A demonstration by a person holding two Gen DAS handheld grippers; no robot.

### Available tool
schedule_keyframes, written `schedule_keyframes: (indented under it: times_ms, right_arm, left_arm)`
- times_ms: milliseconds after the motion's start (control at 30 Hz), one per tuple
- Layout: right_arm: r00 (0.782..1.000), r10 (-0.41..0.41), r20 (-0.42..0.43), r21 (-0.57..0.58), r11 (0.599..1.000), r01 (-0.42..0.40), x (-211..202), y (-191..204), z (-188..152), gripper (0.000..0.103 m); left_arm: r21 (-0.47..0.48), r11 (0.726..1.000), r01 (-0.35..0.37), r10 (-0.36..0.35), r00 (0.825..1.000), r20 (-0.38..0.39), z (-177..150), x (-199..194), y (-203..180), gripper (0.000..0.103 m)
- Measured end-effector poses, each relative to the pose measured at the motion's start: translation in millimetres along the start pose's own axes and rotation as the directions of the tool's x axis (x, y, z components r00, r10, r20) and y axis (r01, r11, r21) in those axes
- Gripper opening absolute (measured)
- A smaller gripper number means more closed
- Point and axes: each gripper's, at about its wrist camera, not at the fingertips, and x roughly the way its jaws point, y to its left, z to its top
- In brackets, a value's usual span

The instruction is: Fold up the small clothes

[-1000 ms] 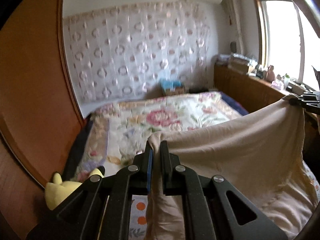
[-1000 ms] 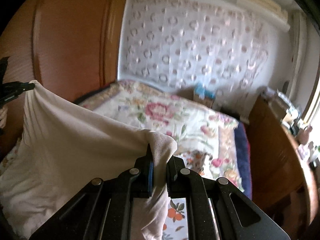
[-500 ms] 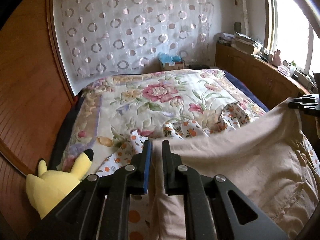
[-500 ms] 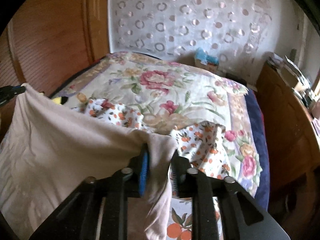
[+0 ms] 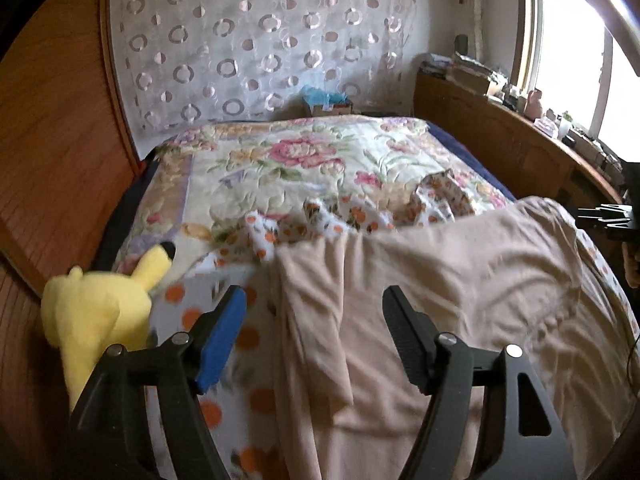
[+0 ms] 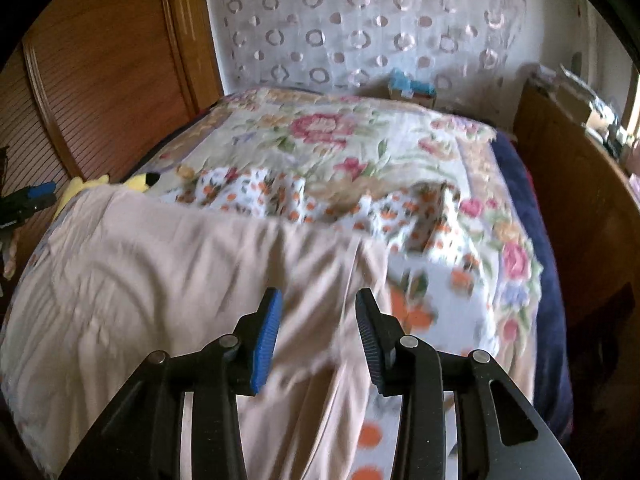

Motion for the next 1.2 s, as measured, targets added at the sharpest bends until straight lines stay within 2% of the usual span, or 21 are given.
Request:
schedule_keyframes:
  times_ms: [200,367,533,567,800,1000,1200]
  right_arm:
    - [0.998,0.042,-0.038,0.046,0.998,-0.040,-8.7,1.0,-23.0,0.040]
    - [0.998,0.047,-0.050,0.073,0.996,-0.043,-0.6,-6.6,-22.6,0.041]
    - [0.999,0.048,-0.017,0.082,0.996,-0.047,11.2,-11.0,-24.3,0.046]
    - [0.999,0.049,-0.009,0.081,0.996,-0.048,11.9,-11.3,-25.7,0.048]
    - [0.999,0.040,0.029,0.071,0.997,-0.042,35.4,-7.4,-37.7,0.050]
    - [0.999,0.028,0.023,0.060,0.998,-0.029,43.8,-4.5,-36.4,0.050]
    - [1.000,0.021,0.020,0.051,0.998,-0.022,43.3,-3.5,-35.3,0.051]
  left_arm:
    - [-0.025,1.000,0.013,-0.014,0.999,-0.039,-25.9,-4.1,-4.8,0.072]
    - [-0.036,0.999,0.006,-0.009,0.997,-0.071,-39.6,-0.9,-9.7,0.072]
    - [-0.044,0.999,0.002,-0.005,0.997,-0.079,-43.9,-2.6,-13.4,0.071]
    - [-0.048,0.999,0.007,-0.011,0.997,-0.078,-44.0,-3.4,-13.8,0.070]
    - [-0.062,0.997,0.051,-0.058,0.993,-0.106,-46.7,3.1,-19.5,0.041]
    - [-0.089,0.996,0.016,-0.030,0.988,-0.151,-48.9,17.8,-13.2,0.040]
    - [-0.103,0.994,0.032,-0.047,0.989,-0.140,-37.0,23.6,-7.5,0.040]
